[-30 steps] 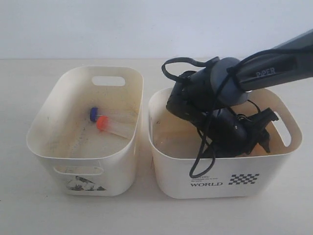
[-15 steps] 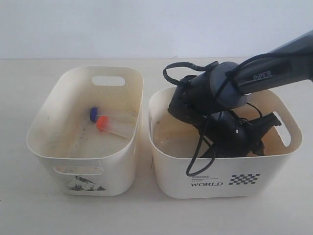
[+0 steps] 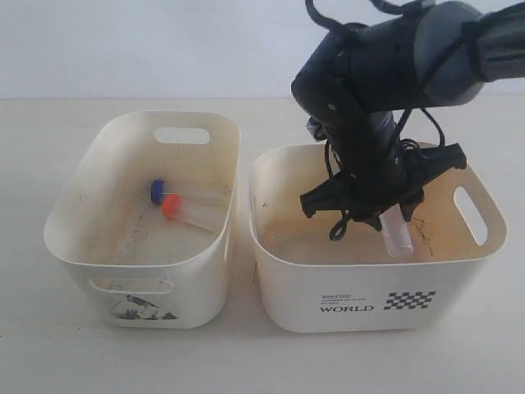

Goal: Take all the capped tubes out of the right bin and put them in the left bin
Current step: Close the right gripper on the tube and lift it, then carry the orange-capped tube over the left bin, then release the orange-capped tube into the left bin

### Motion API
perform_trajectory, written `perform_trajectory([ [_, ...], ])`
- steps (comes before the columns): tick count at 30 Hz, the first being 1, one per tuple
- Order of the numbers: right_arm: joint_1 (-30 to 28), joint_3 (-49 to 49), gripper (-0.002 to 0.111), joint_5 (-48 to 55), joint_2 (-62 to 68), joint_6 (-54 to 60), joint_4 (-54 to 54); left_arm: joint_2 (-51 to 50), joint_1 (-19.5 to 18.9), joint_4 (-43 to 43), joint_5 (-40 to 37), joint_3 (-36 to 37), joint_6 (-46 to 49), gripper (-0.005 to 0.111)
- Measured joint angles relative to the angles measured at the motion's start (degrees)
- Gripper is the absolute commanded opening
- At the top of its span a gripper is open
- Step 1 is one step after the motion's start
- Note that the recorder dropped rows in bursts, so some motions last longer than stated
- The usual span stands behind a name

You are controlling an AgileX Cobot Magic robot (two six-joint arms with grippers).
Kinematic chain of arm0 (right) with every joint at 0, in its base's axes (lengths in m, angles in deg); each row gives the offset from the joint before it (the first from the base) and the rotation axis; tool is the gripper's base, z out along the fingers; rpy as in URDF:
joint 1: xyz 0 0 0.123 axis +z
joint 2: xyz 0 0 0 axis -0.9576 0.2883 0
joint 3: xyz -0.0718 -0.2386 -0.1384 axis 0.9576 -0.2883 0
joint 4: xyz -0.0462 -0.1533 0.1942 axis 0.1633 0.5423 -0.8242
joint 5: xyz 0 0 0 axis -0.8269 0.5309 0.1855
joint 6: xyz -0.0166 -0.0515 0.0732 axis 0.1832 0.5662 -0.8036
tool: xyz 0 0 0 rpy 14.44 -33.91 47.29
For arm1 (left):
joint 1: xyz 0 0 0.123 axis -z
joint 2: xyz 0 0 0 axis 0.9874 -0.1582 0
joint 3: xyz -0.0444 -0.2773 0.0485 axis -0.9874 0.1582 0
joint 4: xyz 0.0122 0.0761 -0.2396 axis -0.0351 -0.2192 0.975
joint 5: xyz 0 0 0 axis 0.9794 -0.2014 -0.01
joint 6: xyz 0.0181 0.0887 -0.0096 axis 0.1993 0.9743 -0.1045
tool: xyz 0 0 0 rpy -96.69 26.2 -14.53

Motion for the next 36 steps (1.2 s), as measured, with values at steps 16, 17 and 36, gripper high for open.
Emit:
perform_trajectory([
  [16, 5.58, 0.21, 0.000, -4.63, -14.50, 9.18, -8.89, 0.00, 0.00, 0.00, 0.00, 0.00, 0.00, 0.004],
  [17, 6.95, 0.21, 0.000, -10.02, -15.10, 10.65, -9.30, 0.00, 0.00, 0.00, 0.00, 0.00, 0.00, 0.004],
  [36, 8.45, 9.37, 0.000, -32.45, -4.89, 29.13, -25.73, 0.00, 0.00, 0.00, 0.00, 0.00, 0.00, 0.004],
])
